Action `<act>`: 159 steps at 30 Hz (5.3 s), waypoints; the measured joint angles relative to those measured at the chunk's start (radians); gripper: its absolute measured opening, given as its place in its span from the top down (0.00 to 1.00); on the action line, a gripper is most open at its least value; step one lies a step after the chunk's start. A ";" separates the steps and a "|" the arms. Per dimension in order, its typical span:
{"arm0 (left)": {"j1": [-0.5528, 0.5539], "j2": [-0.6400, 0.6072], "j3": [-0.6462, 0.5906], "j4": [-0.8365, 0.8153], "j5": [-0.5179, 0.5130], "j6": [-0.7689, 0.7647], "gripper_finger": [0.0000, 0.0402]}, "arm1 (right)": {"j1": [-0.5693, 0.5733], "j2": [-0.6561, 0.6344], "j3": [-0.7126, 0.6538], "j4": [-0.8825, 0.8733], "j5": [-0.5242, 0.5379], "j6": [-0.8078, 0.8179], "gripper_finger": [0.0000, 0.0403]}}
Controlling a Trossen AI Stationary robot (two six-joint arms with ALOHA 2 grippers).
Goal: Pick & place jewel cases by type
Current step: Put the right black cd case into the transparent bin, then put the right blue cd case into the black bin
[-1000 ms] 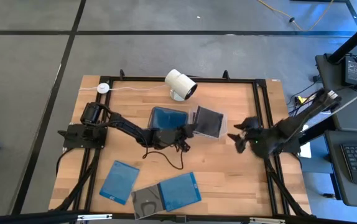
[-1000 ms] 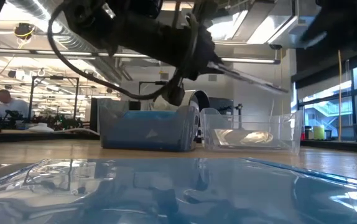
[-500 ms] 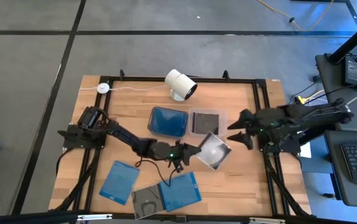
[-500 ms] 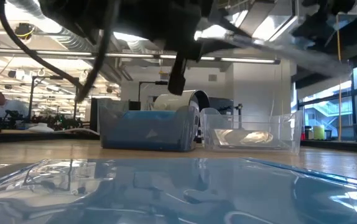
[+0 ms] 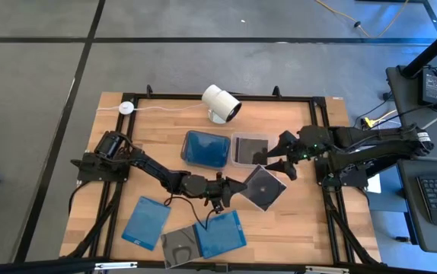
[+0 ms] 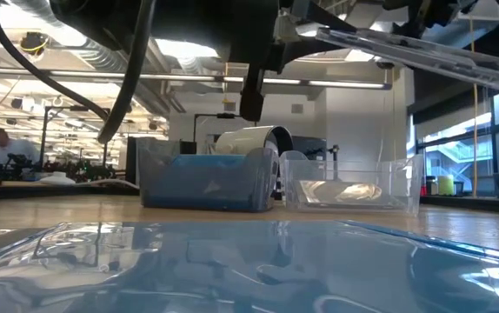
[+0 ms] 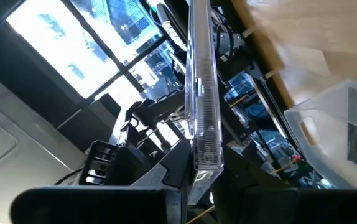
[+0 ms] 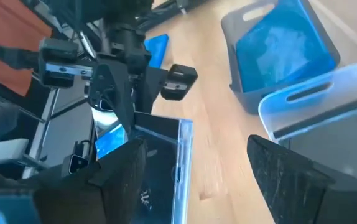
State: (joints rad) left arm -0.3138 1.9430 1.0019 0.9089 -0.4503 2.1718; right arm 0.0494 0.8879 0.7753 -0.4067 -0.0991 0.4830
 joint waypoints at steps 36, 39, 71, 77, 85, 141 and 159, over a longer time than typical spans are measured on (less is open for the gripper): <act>-0.002 0.000 0.000 0.001 0.012 0.026 0.89 | 0.000 0.119 0.000 0.137 -0.160 -0.050 0.74; -0.002 0.000 0.000 0.001 0.016 0.026 0.89 | 0.000 0.119 0.000 0.133 -0.160 -0.051 0.80; 0.015 -0.015 -0.019 -0.020 -0.056 -0.307 0.65 | 0.000 0.115 0.000 0.094 -0.164 -0.102 0.89; 0.055 -0.119 -0.119 -0.023 -0.067 -0.450 0.65 | 0.000 0.115 0.000 0.064 -0.156 -0.103 0.89; 0.068 -0.278 -0.243 -0.033 -0.079 -0.888 0.65 | -0.044 0.112 0.127 -0.092 0.053 -0.195 0.89; 0.061 -0.396 -0.265 -0.703 0.266 -2.081 0.66 | -0.438 0.903 0.695 -0.581 -0.265 -0.804 0.87; 0.041 -0.458 -0.264 -0.799 0.269 -2.103 0.66 | -0.428 0.861 0.695 -0.576 -0.058 -0.667 0.61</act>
State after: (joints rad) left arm -0.2725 1.4852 0.7380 0.1102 -0.1810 0.0683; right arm -0.3786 1.7491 1.4707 -0.9824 -0.1567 -0.1837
